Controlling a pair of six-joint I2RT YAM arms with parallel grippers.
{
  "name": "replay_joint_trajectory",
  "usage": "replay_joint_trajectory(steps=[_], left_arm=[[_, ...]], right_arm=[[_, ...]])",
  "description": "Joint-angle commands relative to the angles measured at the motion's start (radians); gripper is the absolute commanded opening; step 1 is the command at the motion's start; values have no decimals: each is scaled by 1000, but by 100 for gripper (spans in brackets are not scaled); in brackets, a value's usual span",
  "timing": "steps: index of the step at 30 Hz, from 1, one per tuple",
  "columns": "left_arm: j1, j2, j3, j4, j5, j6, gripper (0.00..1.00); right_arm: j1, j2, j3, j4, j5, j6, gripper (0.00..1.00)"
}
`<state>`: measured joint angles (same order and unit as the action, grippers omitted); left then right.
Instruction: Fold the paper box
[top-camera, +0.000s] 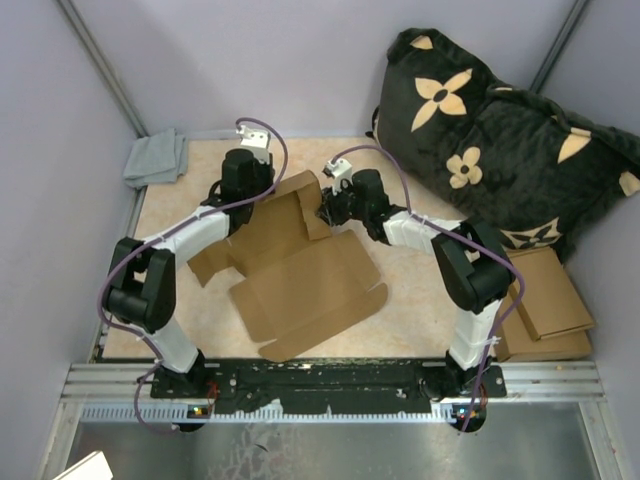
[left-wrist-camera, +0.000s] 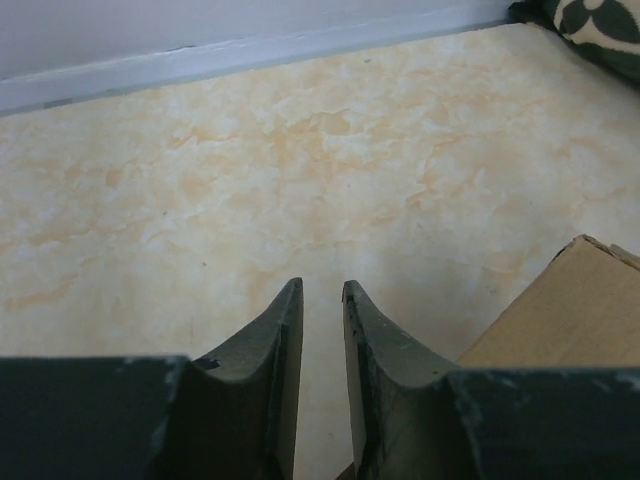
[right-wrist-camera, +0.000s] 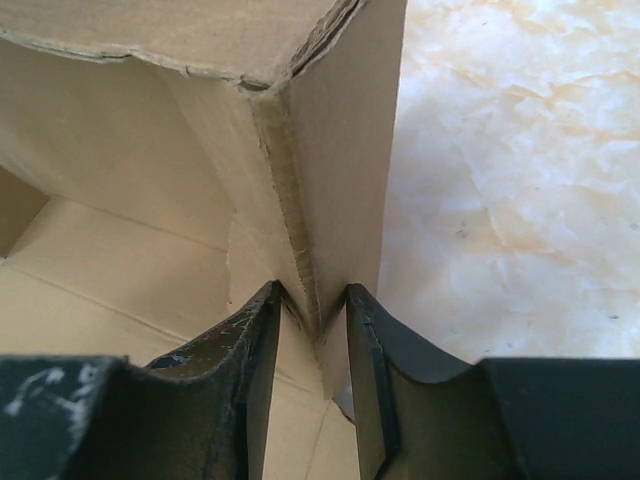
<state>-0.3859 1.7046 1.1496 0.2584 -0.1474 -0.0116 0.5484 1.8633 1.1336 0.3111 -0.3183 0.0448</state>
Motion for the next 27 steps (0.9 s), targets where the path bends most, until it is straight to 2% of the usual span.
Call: replay_joint_trajectory(steps=[1,12,21,27], left_arm=[[-6,-35,-37,27,46,-14,28],[-6,-88,-117,90,81,-34,24],[-7,-135,-186,116,77,-44,23],[-7,-157,-219,114,107,-37,22]], right_arm=[[16,2,38,-80,-119,-4,35],[16,23,68,-148,-290,7,40],[16,-63,-13,-164,-290,21,42],[42,-134,-99,-106,-194,43,42]])
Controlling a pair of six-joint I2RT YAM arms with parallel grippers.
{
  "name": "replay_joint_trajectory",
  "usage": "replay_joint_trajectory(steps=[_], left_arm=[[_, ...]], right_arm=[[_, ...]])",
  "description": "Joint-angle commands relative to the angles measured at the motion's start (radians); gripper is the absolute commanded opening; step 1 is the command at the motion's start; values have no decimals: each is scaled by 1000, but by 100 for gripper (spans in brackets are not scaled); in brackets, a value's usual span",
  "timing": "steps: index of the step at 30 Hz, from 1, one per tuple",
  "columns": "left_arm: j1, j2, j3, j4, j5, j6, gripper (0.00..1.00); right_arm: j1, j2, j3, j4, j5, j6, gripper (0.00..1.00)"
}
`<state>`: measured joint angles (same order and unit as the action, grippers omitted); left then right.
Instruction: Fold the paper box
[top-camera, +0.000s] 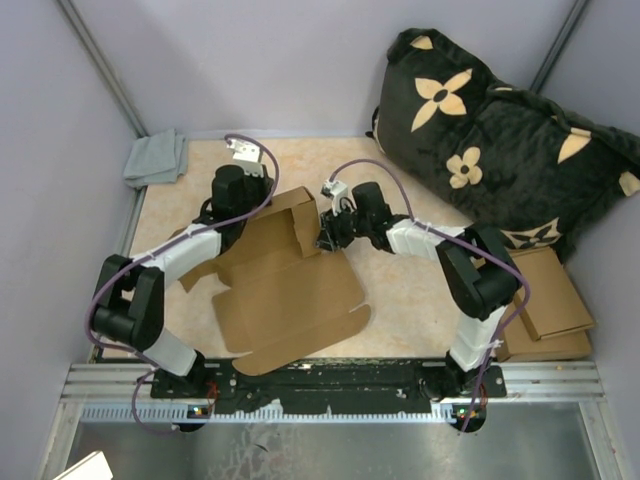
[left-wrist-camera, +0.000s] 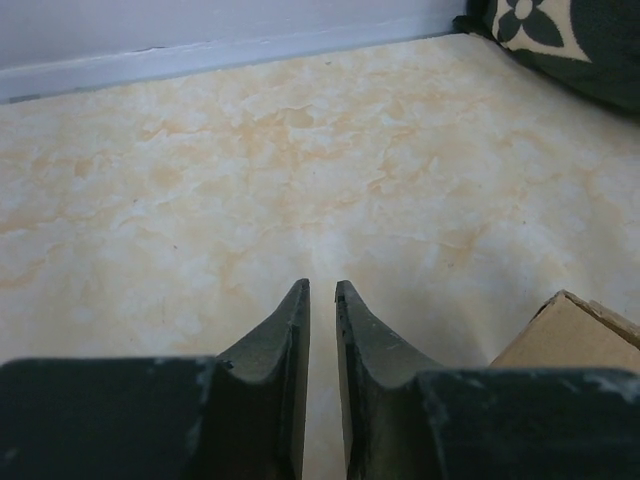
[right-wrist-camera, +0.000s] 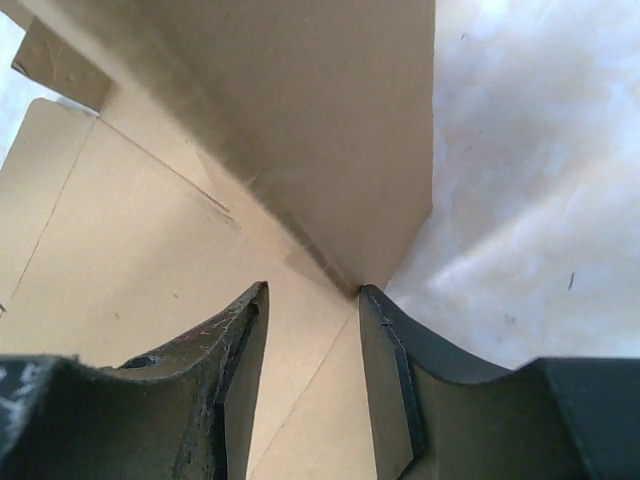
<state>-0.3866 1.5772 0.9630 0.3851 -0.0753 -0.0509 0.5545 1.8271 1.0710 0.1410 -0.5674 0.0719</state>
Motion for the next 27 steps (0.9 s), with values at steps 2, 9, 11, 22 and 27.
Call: replay_joint_trajectory(steps=[2,9,11,22,27], left_arm=[[-5,-40,-47,-11,35,-2,21],[-7,-73,-93,4,57,-4,20],[-6,-82,-96,6,59,-11,20],[-7,-109,-109,-1,55,-19,19],[-7,-102,-101,-12,58,-27,18]], right_arm=[[58,-104,-66,110,104,12,43],[90,3,-27,242,176,47,43],[97,33,12,216,210,51,43],[137,-11,-45,281,359,50,50],[139,-12,-81,331,331,67,75]])
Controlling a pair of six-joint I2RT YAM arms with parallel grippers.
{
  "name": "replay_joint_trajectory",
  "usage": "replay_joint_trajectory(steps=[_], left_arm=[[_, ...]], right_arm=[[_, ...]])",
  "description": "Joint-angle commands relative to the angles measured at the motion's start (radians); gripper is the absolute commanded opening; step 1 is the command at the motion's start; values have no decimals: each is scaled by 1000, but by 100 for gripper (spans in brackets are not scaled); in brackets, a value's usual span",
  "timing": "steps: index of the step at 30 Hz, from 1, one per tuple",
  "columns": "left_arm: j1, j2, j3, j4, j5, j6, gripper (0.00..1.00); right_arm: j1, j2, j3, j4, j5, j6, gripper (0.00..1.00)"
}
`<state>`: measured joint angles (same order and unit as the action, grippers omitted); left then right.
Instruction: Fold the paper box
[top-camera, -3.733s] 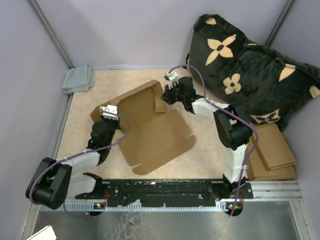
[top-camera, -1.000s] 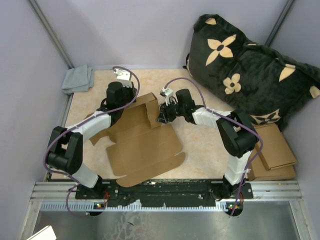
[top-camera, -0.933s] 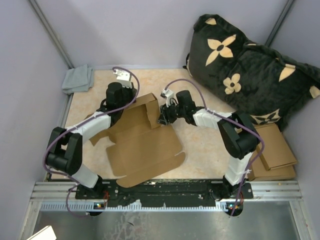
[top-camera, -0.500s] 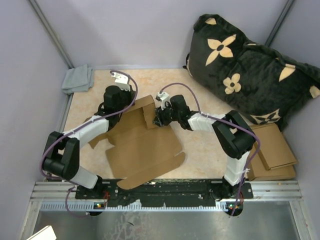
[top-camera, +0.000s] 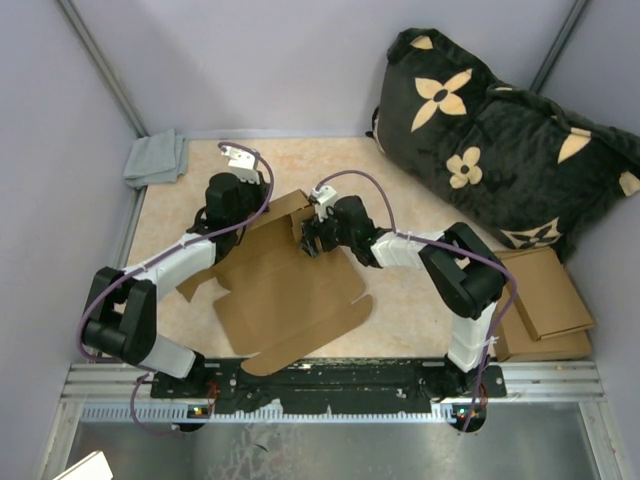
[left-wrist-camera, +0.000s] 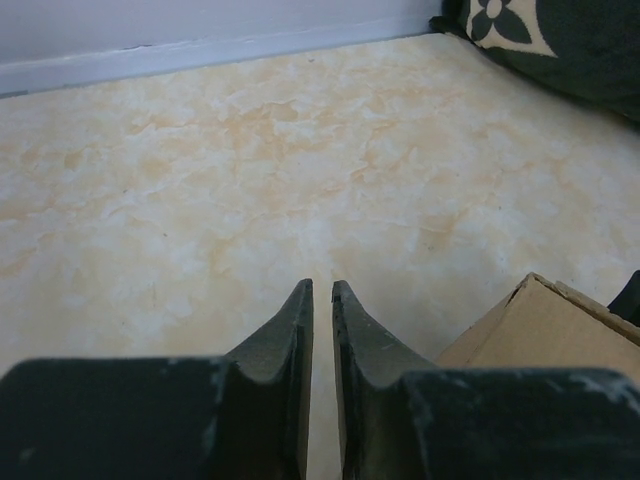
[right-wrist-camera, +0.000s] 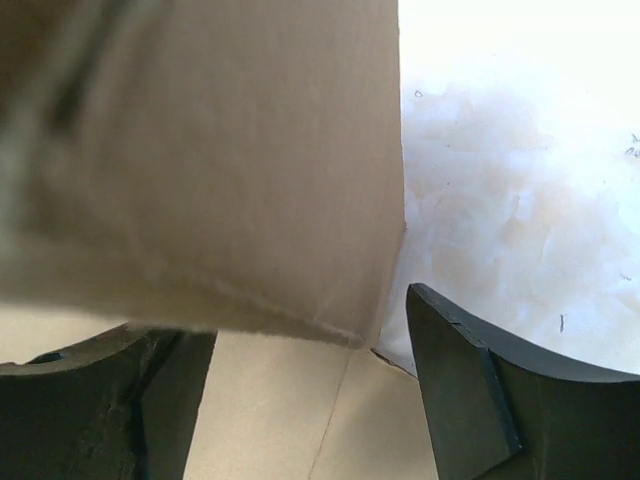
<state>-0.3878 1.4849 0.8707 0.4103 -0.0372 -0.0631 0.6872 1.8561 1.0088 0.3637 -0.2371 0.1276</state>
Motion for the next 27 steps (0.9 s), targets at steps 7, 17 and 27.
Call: replay_joint_trajectory(steps=[7,17,27], left_arm=[[-8,-4,-2,-49,28,-11,18],[-7,-20,-18,-53,20,-7,17],[-9,-23,-17,-53,23,-4,17]], right_arm=[[15,9,-10,146,42,15,60],[15,47,63,65,133,-34,17],[38,62,80,38,320,18,0]])
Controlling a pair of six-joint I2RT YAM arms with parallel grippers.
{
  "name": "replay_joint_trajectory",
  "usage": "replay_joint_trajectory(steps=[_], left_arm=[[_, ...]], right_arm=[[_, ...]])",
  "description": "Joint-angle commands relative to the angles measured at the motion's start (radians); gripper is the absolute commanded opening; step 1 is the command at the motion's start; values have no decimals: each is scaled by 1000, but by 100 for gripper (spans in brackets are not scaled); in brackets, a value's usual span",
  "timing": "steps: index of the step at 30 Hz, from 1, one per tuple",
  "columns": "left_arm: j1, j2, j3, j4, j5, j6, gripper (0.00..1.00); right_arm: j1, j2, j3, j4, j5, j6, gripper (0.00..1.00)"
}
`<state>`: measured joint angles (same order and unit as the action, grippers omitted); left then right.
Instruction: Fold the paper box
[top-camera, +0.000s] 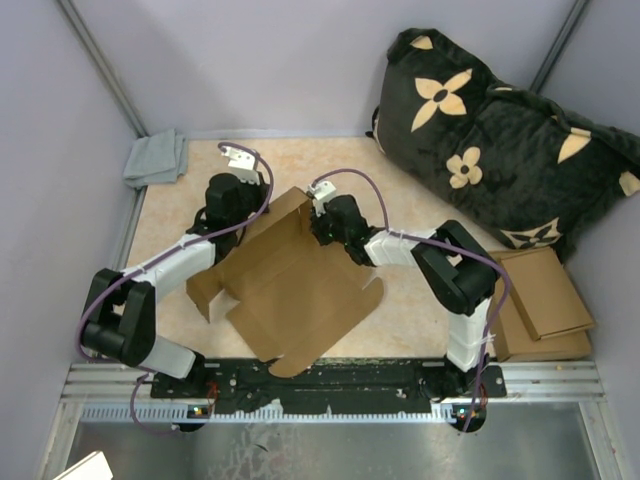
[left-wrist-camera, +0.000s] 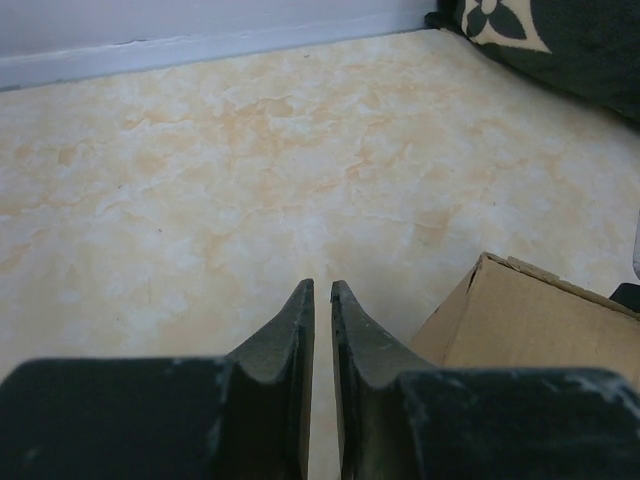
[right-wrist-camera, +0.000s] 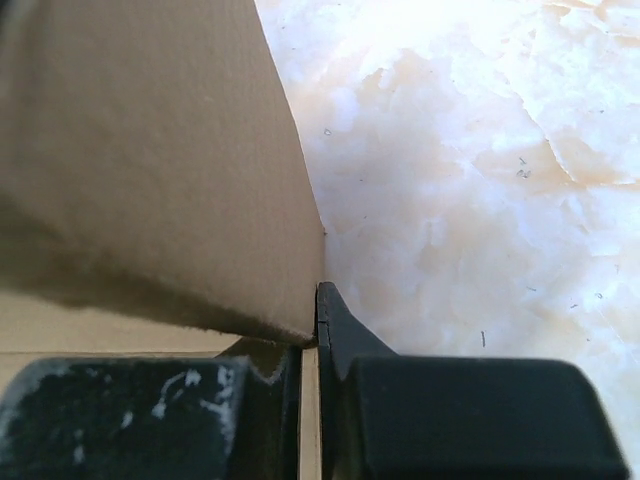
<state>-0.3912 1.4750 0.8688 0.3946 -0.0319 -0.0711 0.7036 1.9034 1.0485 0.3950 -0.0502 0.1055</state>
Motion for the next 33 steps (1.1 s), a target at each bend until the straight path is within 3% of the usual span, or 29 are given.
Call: replay_joint_trajectory(steps=[1,9,18,24,29,33], left_arm=[[-7,-14,-16,-37,18,2,17],[-8,-56,3,-60,-19,-2,17],[-4,-133,60,-122,-244,-1,32],[58,-142,113,-125,-305,16,39],[270,-76,178,-177,-143,-149,40],[365,9,162,-93,-87,-159,40]], right_arm=[[28,14,45,-5,173,55,0],[96,-17,12,-90,590,142,0],[64,-66,-59,-153,773,191,0],[-29,-166,-180,-109,688,172,0],[-91,-228,-254,-73,566,76,0],[-148,-228,-258,-82,448,76,0]])
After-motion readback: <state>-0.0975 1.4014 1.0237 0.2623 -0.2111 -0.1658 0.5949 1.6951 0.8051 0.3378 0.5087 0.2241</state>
